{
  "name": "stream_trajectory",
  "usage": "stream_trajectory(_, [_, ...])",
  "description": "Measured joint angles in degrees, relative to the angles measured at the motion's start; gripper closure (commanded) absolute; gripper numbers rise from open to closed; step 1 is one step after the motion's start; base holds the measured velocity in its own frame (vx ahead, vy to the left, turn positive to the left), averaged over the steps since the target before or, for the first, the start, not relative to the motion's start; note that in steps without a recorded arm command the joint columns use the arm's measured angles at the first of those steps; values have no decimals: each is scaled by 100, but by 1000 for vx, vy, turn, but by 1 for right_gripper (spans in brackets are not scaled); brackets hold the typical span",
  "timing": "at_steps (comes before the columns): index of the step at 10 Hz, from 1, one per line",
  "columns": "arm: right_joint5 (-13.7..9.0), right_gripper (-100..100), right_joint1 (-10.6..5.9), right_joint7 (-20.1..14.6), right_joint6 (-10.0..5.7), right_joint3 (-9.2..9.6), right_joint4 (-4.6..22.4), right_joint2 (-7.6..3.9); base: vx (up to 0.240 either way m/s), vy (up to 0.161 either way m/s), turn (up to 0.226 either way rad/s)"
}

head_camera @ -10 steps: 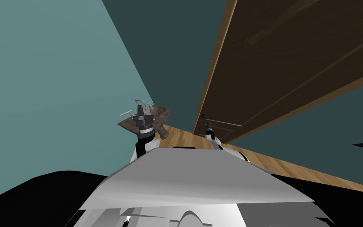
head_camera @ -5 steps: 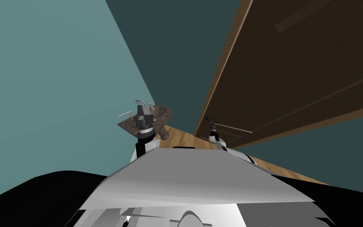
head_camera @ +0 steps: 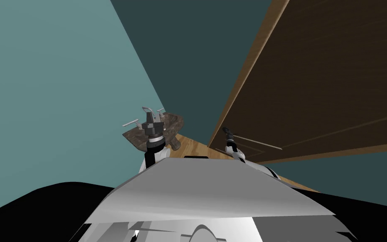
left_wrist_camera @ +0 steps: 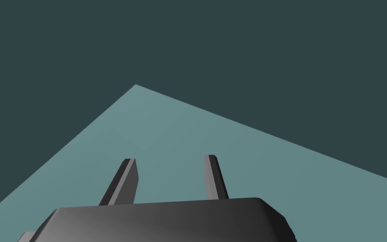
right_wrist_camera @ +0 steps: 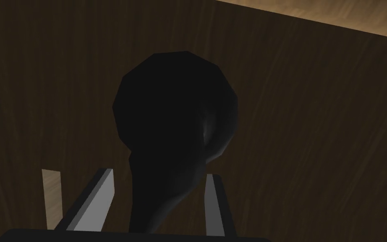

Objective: Pull the door open

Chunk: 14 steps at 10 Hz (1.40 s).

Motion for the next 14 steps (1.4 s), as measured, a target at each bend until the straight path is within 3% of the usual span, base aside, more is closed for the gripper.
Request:
stream_trajectory(6, [14,100,13,-47,6,33,-3,-21,-58,-12,41])
stream_trajectory(14, [262,100,193,-623,-194,508,-24,-217,-215,-42,120])
